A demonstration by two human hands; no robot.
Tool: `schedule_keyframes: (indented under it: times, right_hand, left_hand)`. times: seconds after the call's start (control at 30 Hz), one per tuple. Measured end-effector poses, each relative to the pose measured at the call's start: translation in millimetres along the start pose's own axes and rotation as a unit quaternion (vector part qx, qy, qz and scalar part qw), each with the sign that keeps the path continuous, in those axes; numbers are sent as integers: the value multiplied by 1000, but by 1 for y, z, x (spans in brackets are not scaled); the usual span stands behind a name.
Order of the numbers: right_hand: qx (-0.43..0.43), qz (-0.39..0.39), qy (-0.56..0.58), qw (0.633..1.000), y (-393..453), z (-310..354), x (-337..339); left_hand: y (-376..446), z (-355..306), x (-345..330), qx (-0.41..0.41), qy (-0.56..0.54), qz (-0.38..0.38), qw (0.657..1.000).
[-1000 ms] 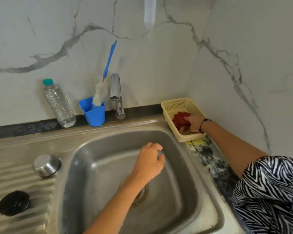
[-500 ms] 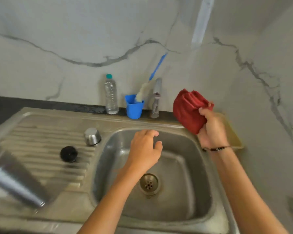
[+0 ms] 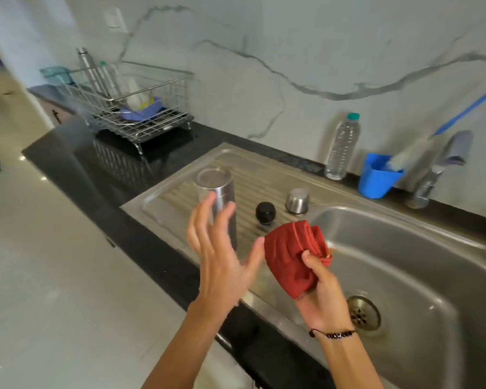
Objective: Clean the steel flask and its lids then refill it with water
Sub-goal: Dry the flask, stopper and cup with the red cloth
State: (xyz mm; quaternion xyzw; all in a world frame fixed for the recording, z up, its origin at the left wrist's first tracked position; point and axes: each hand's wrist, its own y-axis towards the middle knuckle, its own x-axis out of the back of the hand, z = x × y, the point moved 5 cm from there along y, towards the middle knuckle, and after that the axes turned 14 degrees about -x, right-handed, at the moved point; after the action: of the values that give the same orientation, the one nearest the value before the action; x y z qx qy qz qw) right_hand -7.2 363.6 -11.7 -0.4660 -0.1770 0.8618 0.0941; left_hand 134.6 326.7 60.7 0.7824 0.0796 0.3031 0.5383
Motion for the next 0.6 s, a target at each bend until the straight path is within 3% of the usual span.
schedule_keyframes:
  times: [0.1, 0.17, 0.23, 0.33, 0.47, 0.6]
  right_hand:
    - [-1, -23, -13, 1000, -2, -7, 1]
    - [3, -38, -18, 999, -2, -8, 4]
    - [13, -55, -20, 998, -3, -8, 8]
    - [32, -89, -20, 995, -8, -2, 12]
    - [72, -117, -31, 990, -15, 5, 16]
    - [156, -150, -73, 974, -15, 40, 6]
  left_hand:
    - [-11, 47, 3, 185, -96, -13, 978]
    - [-19, 73, -9, 296, -206, 34, 932]
    - [-27, 88, -25, 358, -286, 97, 884]
    - [-28, 100, -41, 406, -311, 136, 849]
    - [-9, 110, -52, 404, -290, 131, 857]
    - [20, 92, -69, 380, -374, 99, 840]
